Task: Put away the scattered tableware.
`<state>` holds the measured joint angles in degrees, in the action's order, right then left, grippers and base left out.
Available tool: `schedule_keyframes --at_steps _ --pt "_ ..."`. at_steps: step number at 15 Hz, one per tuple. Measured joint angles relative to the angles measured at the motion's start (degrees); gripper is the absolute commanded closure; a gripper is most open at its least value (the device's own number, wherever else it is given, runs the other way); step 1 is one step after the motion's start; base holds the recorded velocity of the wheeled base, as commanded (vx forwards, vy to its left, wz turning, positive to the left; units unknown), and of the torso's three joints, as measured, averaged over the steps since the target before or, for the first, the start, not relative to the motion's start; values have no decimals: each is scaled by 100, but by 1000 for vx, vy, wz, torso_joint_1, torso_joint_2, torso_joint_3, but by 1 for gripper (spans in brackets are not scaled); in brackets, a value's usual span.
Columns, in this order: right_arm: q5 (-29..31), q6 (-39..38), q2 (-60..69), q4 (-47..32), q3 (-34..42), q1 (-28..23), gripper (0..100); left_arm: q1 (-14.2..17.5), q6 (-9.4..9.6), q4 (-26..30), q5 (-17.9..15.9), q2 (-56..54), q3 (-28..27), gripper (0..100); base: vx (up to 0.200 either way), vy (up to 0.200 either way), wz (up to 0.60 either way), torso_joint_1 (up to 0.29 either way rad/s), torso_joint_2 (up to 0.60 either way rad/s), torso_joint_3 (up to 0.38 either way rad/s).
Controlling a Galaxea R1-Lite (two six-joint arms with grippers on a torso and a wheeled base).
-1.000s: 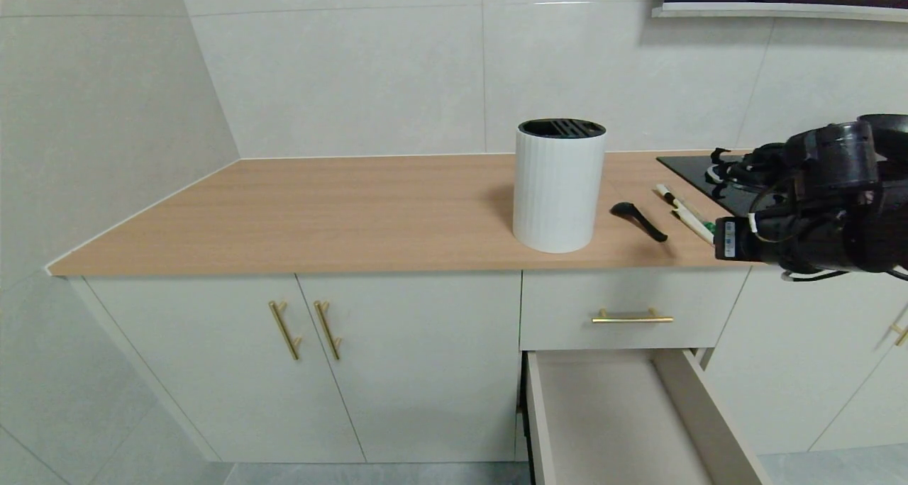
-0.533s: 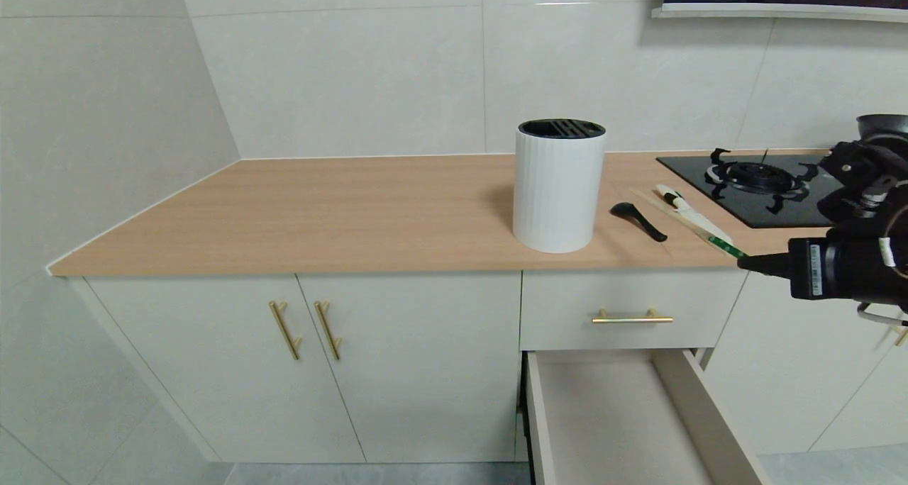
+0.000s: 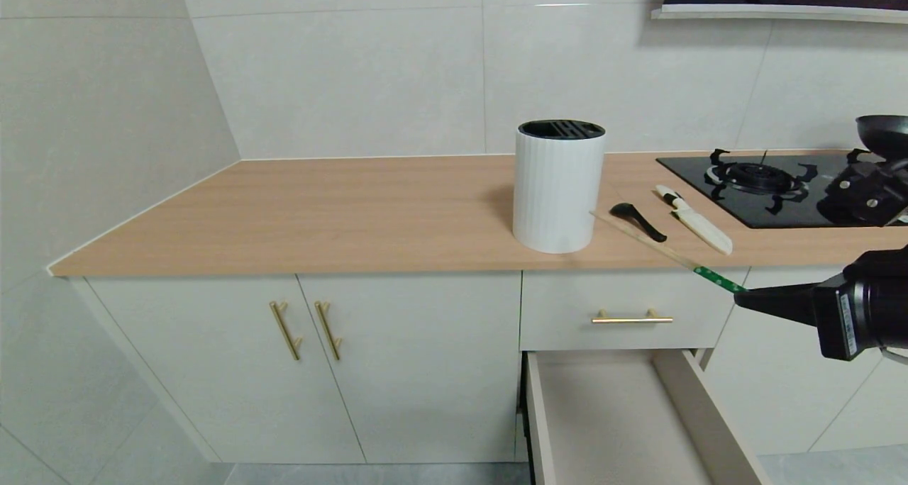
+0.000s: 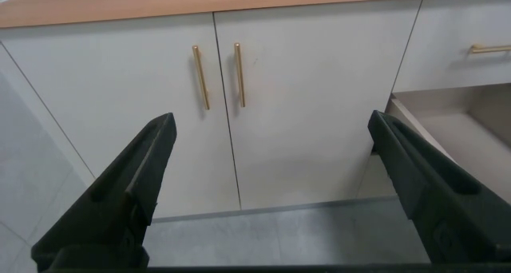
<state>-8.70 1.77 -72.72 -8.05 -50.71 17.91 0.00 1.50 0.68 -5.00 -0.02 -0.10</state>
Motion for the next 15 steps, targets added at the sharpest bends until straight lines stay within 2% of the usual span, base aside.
schedule_keyframes --at_steps 5,15 --pt "0 193 -149 30 193 223 100 0 0 0 0 0 0 0 0 0 0 -39 79 50" --pt "22 291 -388 46 389 511 100 0 -2 2 -1 0 0 0 0 0 0 -168 448 275"
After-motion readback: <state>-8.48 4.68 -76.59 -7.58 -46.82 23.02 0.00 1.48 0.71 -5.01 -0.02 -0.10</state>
